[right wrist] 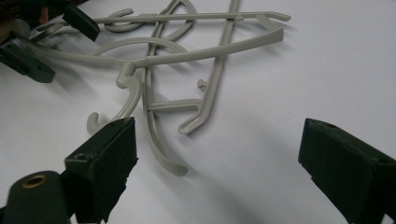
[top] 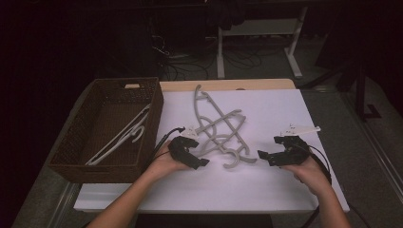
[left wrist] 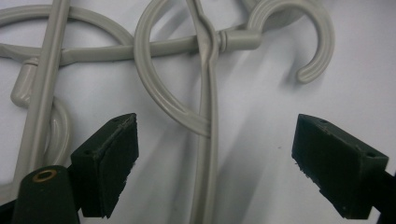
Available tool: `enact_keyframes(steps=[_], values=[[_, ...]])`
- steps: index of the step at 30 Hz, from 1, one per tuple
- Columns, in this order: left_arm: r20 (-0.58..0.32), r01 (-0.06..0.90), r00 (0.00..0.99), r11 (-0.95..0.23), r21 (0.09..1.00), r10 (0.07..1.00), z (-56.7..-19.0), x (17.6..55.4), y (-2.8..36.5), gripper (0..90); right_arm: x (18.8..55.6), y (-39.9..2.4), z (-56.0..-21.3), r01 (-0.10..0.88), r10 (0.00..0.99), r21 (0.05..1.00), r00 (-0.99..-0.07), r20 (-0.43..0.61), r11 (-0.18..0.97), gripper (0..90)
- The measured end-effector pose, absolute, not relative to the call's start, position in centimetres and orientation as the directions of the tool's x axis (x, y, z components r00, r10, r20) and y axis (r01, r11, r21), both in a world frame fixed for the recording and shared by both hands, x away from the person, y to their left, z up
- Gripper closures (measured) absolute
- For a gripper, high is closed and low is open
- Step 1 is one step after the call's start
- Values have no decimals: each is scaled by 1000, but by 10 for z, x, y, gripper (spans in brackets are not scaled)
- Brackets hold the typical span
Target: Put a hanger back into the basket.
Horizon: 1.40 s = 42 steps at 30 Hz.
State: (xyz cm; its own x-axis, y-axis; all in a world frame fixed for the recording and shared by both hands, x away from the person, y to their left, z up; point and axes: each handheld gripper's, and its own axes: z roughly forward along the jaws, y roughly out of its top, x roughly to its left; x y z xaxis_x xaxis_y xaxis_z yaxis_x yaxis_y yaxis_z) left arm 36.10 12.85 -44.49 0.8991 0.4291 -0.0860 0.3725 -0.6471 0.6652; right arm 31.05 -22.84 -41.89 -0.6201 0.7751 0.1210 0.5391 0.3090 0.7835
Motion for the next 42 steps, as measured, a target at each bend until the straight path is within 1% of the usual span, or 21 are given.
enact_keyframes(steps=[5,11,12,13,16,20,21,24,30,34,39,42], values=[[-62,356,907,-679,642,418,-449,362,126,263,311,-228,-419,538,773,784,-622,122,310,111],[-35,342,911,-707,620,410,-452,361,123,422,311,-229,-419,538,773,785,-622,123,308,111],[-10,331,911,-718,612,412,-451,361,122,422,311,-229,-419,539,774,784,-621,125,306,111],[8,323,911,-724,609,413,-451,361,121,497,311,-229,-419,540,774,786,-620,129,302,111],[11,318,913,-726,610,409,-451,361,120,553,311,-229,-418,540,773,786,-621,130,301,111],[5,321,913,-725,609,408,-450,362,120,673,311,-229,-418,541,772,785,-622,131,302,111],[-2,325,913,-722,611,409,-450,363,121,718,311,-229,-418,540,772,785,-622,131,302,111],[-10,330,911,-716,616,411,-450,366,122,796,311,-229,-418,540,771,786,-623,132,302,111],[-47,360,905,-701,616,423,-449,369,125,817,312,-228,-419,538,769,786,-626,130,305,111],[-65,366,902,-678,638,427,-441,367,125,818,310,-228,-419,535,766,789,-628,134,301,111],[-81,386,890,-648,657,448,-418,365,126,818,306,-228,-422,530,765,796,-629,138,292,109],[-83,394,884,-639,661,459,-401,365,128,819,305,-228,-425,528,768,796,-627,131,295,93]])
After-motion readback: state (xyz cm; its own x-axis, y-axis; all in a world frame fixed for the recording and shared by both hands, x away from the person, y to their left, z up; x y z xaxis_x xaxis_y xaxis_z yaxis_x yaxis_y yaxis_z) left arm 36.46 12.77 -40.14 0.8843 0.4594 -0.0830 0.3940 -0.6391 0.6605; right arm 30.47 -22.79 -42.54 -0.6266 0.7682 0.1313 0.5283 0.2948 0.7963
